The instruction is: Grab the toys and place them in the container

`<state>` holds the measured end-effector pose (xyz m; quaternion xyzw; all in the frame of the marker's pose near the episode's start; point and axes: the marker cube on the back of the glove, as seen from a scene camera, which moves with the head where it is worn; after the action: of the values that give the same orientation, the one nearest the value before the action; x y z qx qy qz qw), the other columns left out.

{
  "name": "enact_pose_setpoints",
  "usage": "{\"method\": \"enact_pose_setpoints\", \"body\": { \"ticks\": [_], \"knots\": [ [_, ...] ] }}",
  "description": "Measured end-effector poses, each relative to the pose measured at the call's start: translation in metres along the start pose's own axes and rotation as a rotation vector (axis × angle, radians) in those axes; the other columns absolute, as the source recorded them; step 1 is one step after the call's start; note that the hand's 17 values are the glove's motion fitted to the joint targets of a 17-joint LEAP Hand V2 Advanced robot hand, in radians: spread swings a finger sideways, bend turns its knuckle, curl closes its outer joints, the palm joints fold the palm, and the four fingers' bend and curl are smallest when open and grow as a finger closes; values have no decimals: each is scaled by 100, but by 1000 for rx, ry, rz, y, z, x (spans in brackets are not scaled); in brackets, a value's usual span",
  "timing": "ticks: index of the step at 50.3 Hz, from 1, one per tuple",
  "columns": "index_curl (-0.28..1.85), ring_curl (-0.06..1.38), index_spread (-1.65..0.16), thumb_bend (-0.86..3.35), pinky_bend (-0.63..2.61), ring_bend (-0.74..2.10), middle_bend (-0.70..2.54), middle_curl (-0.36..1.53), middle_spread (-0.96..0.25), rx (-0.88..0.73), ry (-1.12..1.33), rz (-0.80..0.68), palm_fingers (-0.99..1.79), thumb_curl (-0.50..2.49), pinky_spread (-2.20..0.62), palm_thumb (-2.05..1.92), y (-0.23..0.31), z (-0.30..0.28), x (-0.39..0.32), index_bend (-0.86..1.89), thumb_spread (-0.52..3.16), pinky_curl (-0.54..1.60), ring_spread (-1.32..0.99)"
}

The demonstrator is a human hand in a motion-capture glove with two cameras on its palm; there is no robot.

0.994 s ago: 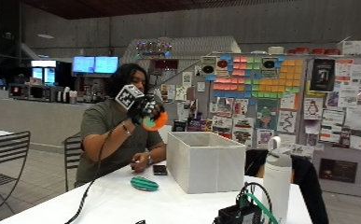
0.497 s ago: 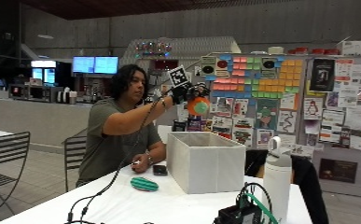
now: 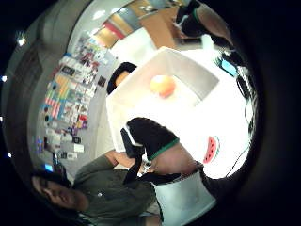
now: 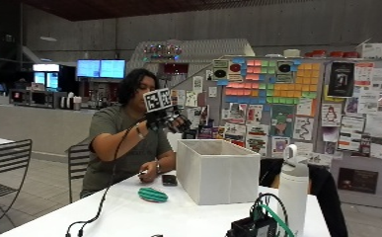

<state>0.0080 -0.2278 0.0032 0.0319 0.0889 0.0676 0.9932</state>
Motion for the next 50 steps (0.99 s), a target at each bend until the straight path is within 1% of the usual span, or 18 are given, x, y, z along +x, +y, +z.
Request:
{"method": "enact_pose_setpoints", "body": {
  "ticks": [1, 2, 6, 9, 13, 15, 18, 21, 25, 26, 27, 29, 30, 34, 36, 40, 47, 50],
  "knots": [
    [41, 36, -42, -5, 88, 88, 36, 51, -23, -8, 6, 125, 35, 39, -7, -5, 8, 8, 8, 21, 103, 38, -28],
    [41, 37, -42, -4, 88, 89, 36, 51, -22, -15, 7, 213, 37, 38, -8, -4, 17, 17, 16, 21, 105, 38, -28],
    [41, 38, -42, -2, 87, 92, 37, 51, -23, -38, -10, 410, 41, 36, -10, -2, 57, 59, 42, 19, 114, 38, -30],
    [42, 38, -41, -1, 87, 93, 37, 51, -23, -106, -21, 557, 45, 36, -12, 0, 83, 98, 66, 19, 119, 38, -30],
    [42, 38, -41, 0, 87, 93, 37, 51, -22, -233, 23, 679, 48, 35, -14, 2, 106, 149, 92, 19, 126, 38, -31],
    [42, 37, -40, 0, 90, 90, 35, 50, -21, -279, 67, 705, 44, 35, -15, 2, 114, 173, 100, 18, 128, 39, -31],
    [42, 37, -39, -2, 97, 85, 31, 50, -18, -346, 134, 756, 28, 33, -14, -1, 127, 210, 101, 15, 129, 41, -29],
    [40, 37, -37, -4, 104, 80, 28, 49, -16, -340, 200, 775, 15, 32, -14, -4, 135, 236, 101, 10, 127, 43, -28],
    [36, 36, -36, -5, 106, 82, 30, 49, -14, -177, 285, 748, 13, 31, -15, -6, 140, 245, 97, 7, 126, 42, -28],
    [34, 37, -35, -5, 105, 87, 36, 51, -16, -141, 300, 738, 21, 30, -18, -6, 139, 244, 96, 4, 126, 42, -29],
    [31, 40, -36, -3, 112, 101, 41, 51, -18, -115, 313, 728, 49, 30, -25, -3, 138, 242, 96, 1, 129, 43, -33],
    [26, 36, -37, 0, 113, 108, 46, 51, -21, -81, 333, 708, 73, 30, -30, 1, 136, 241, 96, 4, 135, 38, -35],
    [25, 36, -37, 0, 113, 109, 47, 51, -22, -69, 341, 698, 74, 30, -32, 1, 136, 240, 96, 4, 136, 37, -36],
    [24, 43, -36, 2, 118, 121, 61, 58, -27, -26, 313, 671, 97, 29, -37, 3, 140, 237, 97, 8, 143, 41, -38],
    [23, 46, -35, 4, 117, 128, 71, 62, -30, -22, 267, 674, 110, 30, -38, 6, 143, 234, 99, 10, 147, 42, -38],
    [24, 53, -34, 8, 118, 139, 85, 69, -32, -59, 180, 701, 119, 30, -40, 12, 154, 225, 103, 14, 153, 46, -37],
    [28, 59, -33, 13, 120, 149, 99, 77, -35, -142, -21, 757, 120, 31, -42, 20, 183, 189, 89, 21, 159, 49, -36],
    [30, 60, -32, 15, 122, 152, 102, 80, -36, -125, -70, 688, 119, 32, -42, 23, 191, 156, 74, 23, 159, 50, -36]
  ]
}}
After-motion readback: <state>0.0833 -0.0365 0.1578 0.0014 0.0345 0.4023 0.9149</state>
